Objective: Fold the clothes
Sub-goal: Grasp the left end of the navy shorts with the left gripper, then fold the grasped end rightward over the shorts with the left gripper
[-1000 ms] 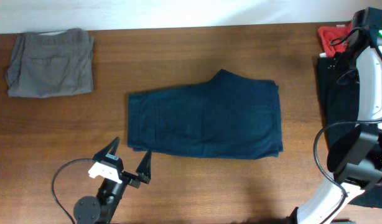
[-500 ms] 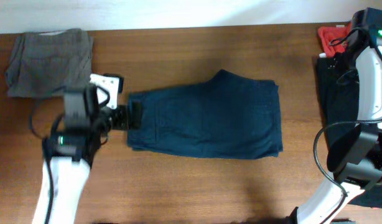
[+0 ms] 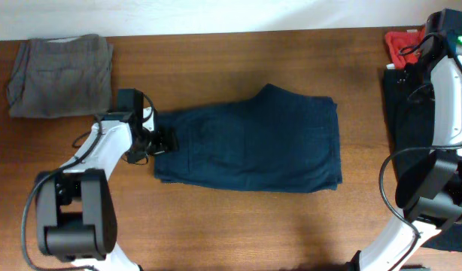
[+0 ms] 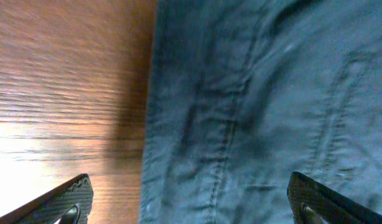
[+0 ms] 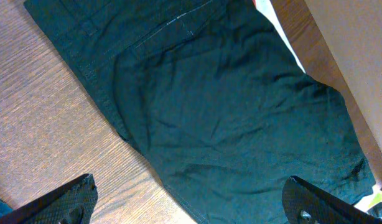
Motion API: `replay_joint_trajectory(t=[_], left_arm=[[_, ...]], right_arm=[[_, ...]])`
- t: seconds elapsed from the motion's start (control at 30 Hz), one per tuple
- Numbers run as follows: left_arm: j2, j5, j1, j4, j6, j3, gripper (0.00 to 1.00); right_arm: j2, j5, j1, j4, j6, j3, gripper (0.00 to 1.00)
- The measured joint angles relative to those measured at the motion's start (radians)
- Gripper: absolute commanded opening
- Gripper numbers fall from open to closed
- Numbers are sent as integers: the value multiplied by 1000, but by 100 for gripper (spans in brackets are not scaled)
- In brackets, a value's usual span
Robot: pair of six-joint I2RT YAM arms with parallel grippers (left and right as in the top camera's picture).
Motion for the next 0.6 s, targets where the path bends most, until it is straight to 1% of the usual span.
replay_joint_trajectory(t=[0.03,0.1,0.13,0.17,0.2,0.23,0.27,0.3,0.37,0.4,0.5,0.53,0.6], left_arm=[[29,11,-3,3,6,0,99],[43,47,-2,6,55,10,92],[48,67,-1,6,80,13,82],[53,86,-1,6,102,16,69],[64,119,0,10,124,21,54],[74,148,0,11,144,28,37],[96,193,0,11,167,36,17],[104,202,1,12,173,38,5],[127,224,3,11,183,39,1],[129,225,3,11,187,39,1],[129,167,-4,-23,146,54,1],[129,116,-5,-69,125,73,1],[128,-96,20,-233,46,130,1]], right_arm=[[0,0,0,0,1,0,98],[0,0,0,0,0,0,98],[0,0,0,0,0,0,98],[0,0,0,0,0,0,98],[0,0,0,0,1,0,98],[0,0,0,0,1,0,98],[0,0,0,0,1,0,98],[0,0,0,0,1,0,98],[0,0,0,0,0,0,98],[0,0,0,0,1,0,98],[0,0,0,0,1,0,98],[0,0,0,0,0,0,98],[0,0,0,-1,0,0,98]])
